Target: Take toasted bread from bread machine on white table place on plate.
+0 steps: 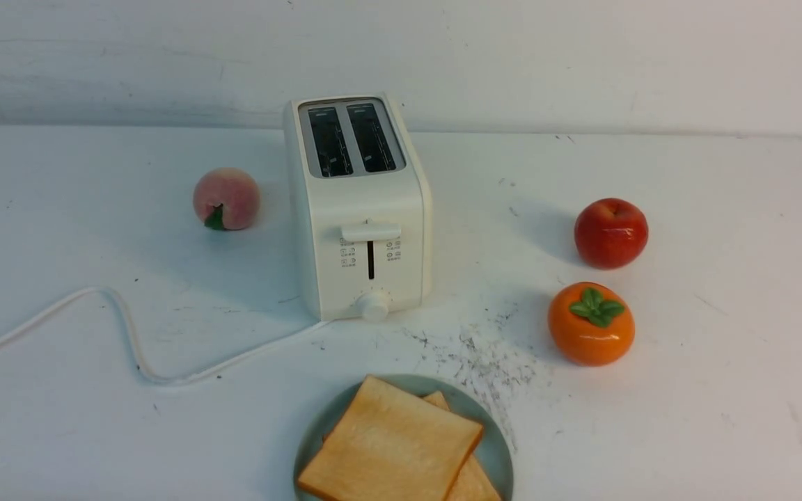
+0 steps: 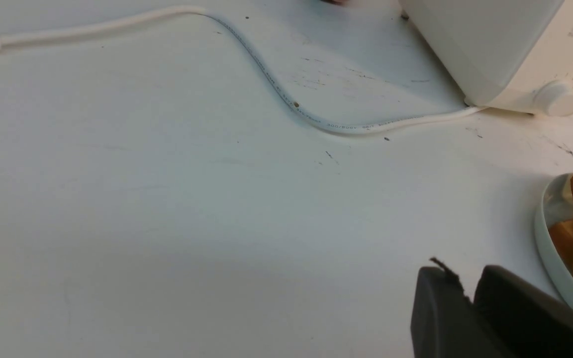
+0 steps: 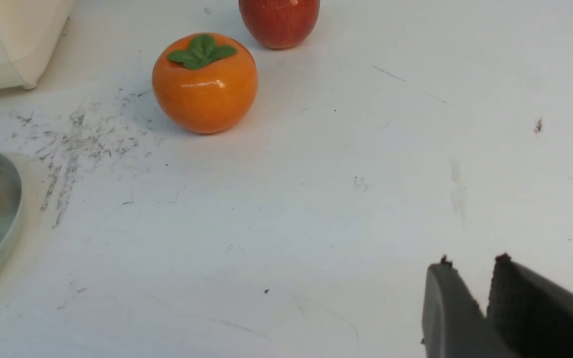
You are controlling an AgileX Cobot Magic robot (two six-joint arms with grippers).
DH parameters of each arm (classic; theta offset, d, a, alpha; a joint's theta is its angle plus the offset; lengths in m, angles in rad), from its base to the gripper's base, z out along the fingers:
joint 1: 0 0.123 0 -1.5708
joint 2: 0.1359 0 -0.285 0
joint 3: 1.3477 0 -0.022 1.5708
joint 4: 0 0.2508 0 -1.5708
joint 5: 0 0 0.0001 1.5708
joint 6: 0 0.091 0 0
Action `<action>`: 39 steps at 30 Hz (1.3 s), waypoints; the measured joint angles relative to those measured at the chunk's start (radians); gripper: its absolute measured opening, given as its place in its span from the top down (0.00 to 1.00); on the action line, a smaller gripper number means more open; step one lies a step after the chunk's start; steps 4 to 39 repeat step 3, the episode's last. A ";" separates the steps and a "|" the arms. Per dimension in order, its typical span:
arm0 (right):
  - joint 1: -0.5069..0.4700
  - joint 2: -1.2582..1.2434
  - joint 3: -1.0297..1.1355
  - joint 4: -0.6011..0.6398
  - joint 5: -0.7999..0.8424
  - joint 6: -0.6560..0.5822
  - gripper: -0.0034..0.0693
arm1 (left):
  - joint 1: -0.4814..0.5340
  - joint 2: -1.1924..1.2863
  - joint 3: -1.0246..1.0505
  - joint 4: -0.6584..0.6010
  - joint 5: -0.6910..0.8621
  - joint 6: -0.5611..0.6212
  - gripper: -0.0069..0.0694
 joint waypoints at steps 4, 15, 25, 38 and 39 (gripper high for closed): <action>0.000 0.000 0.000 0.000 0.000 0.000 0.75 | 0.000 0.000 0.000 0.000 0.000 0.000 0.77; 0.000 0.000 0.000 0.000 0.000 0.000 0.75 | 0.000 0.000 0.000 0.000 0.000 0.000 0.77; 0.000 0.000 0.000 0.000 0.000 0.000 0.75 | 0.000 0.000 0.000 0.000 0.000 0.000 0.77; 0.000 0.000 0.000 0.000 0.000 0.000 0.75 | 0.000 0.000 0.000 0.000 0.000 0.000 0.77; 0.000 0.000 0.000 0.000 0.000 0.000 0.75 | 0.000 0.000 0.000 0.000 0.000 0.000 0.77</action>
